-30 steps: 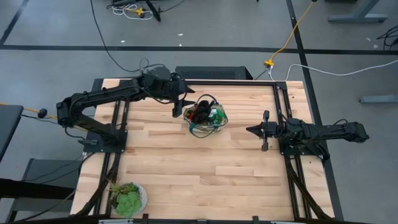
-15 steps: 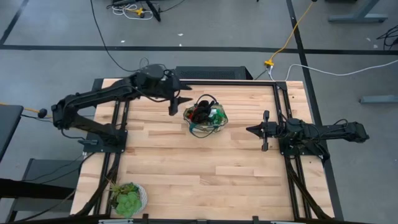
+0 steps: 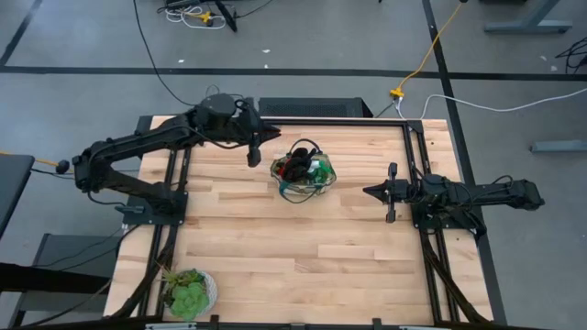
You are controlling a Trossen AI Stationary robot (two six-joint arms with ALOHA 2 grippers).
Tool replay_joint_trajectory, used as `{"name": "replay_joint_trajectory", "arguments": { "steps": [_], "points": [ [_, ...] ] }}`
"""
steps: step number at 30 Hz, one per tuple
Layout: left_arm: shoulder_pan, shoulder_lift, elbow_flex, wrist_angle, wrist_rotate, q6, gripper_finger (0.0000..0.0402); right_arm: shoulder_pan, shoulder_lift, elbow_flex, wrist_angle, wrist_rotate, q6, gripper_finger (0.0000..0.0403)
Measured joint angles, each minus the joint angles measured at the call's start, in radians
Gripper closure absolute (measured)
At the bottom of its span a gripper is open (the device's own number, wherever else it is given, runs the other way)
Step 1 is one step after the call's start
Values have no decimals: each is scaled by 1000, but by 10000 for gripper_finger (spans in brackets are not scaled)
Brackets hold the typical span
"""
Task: Pick & Place Garden tools in Gardening bag
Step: Return to Home Position
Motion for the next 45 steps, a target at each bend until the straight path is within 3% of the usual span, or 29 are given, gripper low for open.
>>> {"name": "replay_joint_trajectory", "arguments": {
  "steps": [8,23,30,34,45],
  "points": [
    [-2,0,0,23,1,-37,395,0,0,0,0,0,0,387],
    [-9,0,0,16,1,-34,396,0,0,0,0,0,0,387],
    [-74,-4,-10,-4,-26,9,397,0,0,0,0,0,0,387],
    [-116,-64,-119,124,-57,19,398,0,0,0,0,0,0,387],
    [-169,-335,-565,440,-64,21,399,0,0,0,1,0,0,387]
  ]
}}
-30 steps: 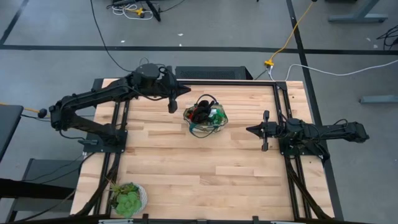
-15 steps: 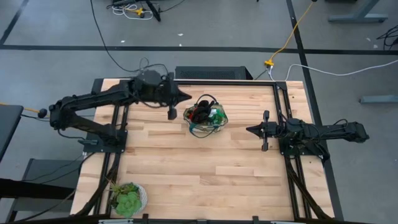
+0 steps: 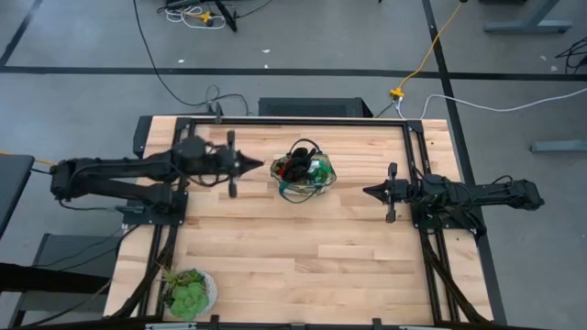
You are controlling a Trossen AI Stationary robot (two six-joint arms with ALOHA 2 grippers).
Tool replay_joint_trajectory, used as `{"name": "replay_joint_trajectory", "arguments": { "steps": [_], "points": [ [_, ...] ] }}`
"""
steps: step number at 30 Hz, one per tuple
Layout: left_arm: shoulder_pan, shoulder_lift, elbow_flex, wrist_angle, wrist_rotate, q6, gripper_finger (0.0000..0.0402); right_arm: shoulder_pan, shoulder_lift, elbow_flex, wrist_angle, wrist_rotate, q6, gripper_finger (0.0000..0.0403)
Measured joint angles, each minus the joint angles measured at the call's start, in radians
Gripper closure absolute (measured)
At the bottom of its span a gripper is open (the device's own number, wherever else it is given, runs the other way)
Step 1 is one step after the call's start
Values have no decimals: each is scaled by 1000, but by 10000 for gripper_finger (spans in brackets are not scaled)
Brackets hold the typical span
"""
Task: Pick & Place Garden tools in Gardening bag
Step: Return to Home Position
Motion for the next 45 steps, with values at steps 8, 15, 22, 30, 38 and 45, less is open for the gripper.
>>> {"name": "replay_joint_trajectory", "arguments": {
  "steps": [8,15,22,30,38,45],
  "points": [
    [-66,-173,-284,207,0,8,399,0,0,0,-1,0,0,387],
    [-163,-282,-469,380,5,32,399,0,0,0,-1,0,0,387],
    [-233,-417,-616,468,3,23,399,0,0,0,-1,0,0,387],
    [-260,-540,-661,402,-1,-11,399,0,0,0,-1,0,0,387],
    [-261,-678,-662,229,-12,-53,399,0,0,0,-1,0,0,387],
    [-261,-771,-662,90,-29,-98,399,0,0,0,-1,0,0,387]
  ]
}}
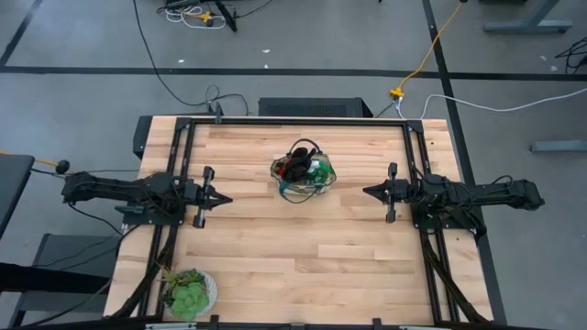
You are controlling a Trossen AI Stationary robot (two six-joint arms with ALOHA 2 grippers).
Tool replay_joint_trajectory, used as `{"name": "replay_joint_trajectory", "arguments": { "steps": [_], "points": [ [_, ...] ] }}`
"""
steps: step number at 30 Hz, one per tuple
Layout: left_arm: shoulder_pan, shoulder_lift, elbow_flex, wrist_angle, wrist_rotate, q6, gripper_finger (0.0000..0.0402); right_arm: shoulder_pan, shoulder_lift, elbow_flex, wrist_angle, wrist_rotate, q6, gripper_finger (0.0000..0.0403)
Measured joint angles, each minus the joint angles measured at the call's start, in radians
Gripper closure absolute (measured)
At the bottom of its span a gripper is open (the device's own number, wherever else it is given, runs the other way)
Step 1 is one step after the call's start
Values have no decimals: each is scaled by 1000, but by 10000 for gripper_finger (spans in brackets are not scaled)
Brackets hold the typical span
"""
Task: Pick & Place Garden tools in Gardening bag
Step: Return to Home Position
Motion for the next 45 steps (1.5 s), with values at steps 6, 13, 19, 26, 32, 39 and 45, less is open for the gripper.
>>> {"name": "replay_joint_trajectory", "arguments": {
  "steps": [6,13,19,26,32,39,45],
  "points": [
    [1,-60,-1,-97,-3,-14,399,0,0,0,0,0,0,387],
    [1,-140,-1,-174,-3,-32,399,0,0,0,0,0,0,387],
    [0,-155,0,-186,-4,-35,399,0,0,0,0,0,0,387],
    [0,-153,0,-195,-2,-38,386,0,0,0,0,0,0,387],
    [0,-137,-1,-198,2,-91,364,0,0,0,0,0,0,387],
    [0,-135,-1,-185,-1,-43,361,0,0,0,0,0,0,387],
    [0,-135,-2,-171,-1,-43,360,0,0,0,0,0,0,387]
  ]
}}
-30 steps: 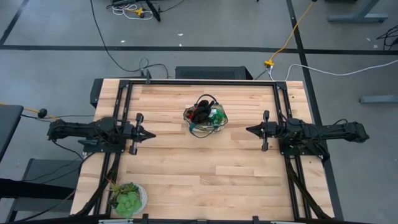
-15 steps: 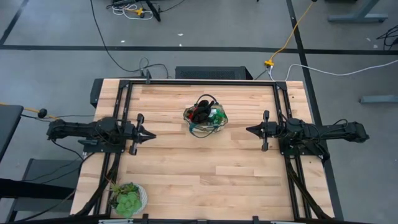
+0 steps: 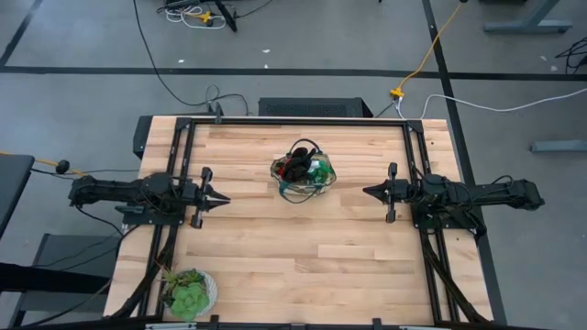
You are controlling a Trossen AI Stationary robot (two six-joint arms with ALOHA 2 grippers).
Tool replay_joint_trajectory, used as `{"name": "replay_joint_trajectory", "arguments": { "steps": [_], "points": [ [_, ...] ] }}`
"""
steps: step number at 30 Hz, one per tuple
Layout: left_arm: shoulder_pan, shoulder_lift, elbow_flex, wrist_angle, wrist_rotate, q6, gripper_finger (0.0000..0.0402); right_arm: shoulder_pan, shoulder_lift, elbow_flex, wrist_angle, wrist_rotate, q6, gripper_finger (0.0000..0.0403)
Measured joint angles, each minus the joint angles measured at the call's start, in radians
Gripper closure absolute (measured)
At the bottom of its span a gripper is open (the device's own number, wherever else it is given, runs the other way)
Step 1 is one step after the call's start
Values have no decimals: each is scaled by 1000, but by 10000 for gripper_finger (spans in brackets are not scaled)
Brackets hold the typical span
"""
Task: Pick & Place Garden tools in Gardening bag
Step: Return to Home Position
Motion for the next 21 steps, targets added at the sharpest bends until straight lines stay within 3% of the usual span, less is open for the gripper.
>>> {"name": "replay_joint_trajectory", "arguments": {
  "steps": [21],
  "points": [
    [0,0,0,13,-2,-1,360,0,0,0,0,0,0,387]
  ]
}}
